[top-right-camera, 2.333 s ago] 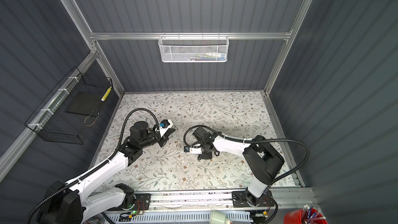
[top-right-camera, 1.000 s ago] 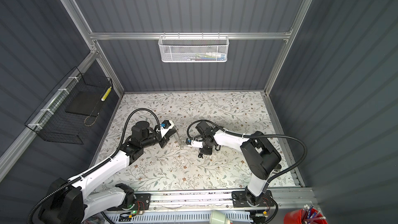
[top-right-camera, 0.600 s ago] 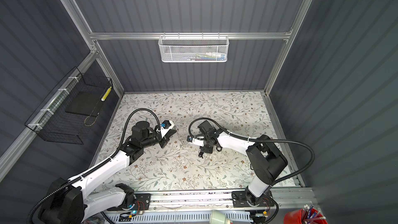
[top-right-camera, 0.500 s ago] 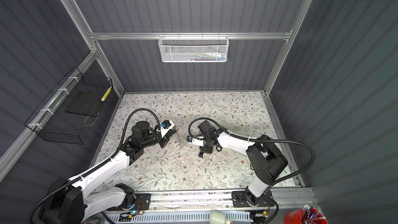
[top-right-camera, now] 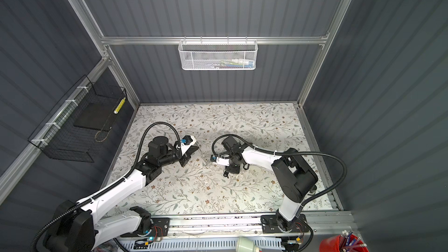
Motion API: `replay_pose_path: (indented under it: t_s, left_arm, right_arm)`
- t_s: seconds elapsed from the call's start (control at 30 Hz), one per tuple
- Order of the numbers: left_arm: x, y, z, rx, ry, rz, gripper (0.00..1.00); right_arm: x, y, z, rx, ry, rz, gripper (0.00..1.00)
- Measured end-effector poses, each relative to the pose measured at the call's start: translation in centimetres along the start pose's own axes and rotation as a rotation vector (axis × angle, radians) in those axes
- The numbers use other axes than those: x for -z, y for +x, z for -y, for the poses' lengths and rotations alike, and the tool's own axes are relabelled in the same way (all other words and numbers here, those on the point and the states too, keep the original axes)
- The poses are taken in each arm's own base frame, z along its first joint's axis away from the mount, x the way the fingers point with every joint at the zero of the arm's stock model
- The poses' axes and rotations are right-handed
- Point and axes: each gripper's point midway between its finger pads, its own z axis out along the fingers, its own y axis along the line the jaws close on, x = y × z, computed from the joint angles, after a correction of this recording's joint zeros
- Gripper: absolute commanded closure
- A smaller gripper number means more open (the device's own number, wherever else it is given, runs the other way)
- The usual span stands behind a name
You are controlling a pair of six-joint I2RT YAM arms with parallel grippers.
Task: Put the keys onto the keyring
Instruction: 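Close the right gripper on the key fob's loop and adjust the grip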
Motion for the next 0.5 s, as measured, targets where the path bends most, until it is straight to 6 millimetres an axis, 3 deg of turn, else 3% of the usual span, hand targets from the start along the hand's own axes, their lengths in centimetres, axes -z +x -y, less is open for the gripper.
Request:
replay_pose_path:
  t_s: [0.2,0.5]
  left_arm:
    - [-0.1,0.1,0.0,0.001,0.001,-0.003,1.00]
    - [-0.1,0.1,0.0,0.002,0.002,-0.004,1.00]
  right_arm:
    - [0.3,-0.5,0.5,0.001,-0.006,0.016,0.68]
    - [-0.6,-0.1,-0.7,0.011,-0.085,-0.004,0.67]
